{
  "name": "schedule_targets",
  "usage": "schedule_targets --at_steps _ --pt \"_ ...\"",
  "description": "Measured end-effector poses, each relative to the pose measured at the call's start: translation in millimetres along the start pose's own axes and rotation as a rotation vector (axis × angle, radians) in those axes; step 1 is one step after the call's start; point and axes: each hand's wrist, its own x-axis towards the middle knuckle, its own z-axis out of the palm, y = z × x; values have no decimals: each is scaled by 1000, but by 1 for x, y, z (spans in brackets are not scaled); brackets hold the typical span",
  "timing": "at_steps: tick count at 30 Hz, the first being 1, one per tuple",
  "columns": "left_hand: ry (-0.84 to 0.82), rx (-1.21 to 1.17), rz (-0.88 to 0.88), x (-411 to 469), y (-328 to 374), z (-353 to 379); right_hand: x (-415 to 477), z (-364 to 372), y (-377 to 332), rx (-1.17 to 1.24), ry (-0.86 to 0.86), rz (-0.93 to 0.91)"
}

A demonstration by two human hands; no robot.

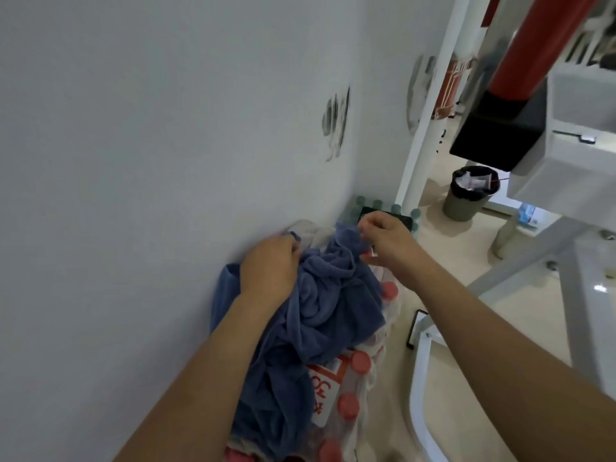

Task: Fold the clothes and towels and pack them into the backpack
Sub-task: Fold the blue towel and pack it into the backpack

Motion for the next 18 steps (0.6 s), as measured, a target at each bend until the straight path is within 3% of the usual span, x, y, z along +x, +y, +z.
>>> schedule_targets --at_steps 4,7,9,11,13,15,18 --pt "188 -247 -63 3 11 -23 1 -10 -4 -461 -470 -218" --pt "278 -616 -155 9 22 -47 5 3 2 -452 -648 -179" --pt "249 -954 -279 16 27 -59 7 10 3 -452 -661 -134" --pt "247 -1228 -347 22 33 -69 13 14 -3 -255 -733 -63" --pt "236 -1253 -314 28 42 -77 19 9 -14 118 -852 72" --pt "218 -1176 -263 30 48 -79 25 -2 -22 339 -901 85" --pt "211 -1108 -225 32 56 -75 27 -13 -36 306 -859 -31"
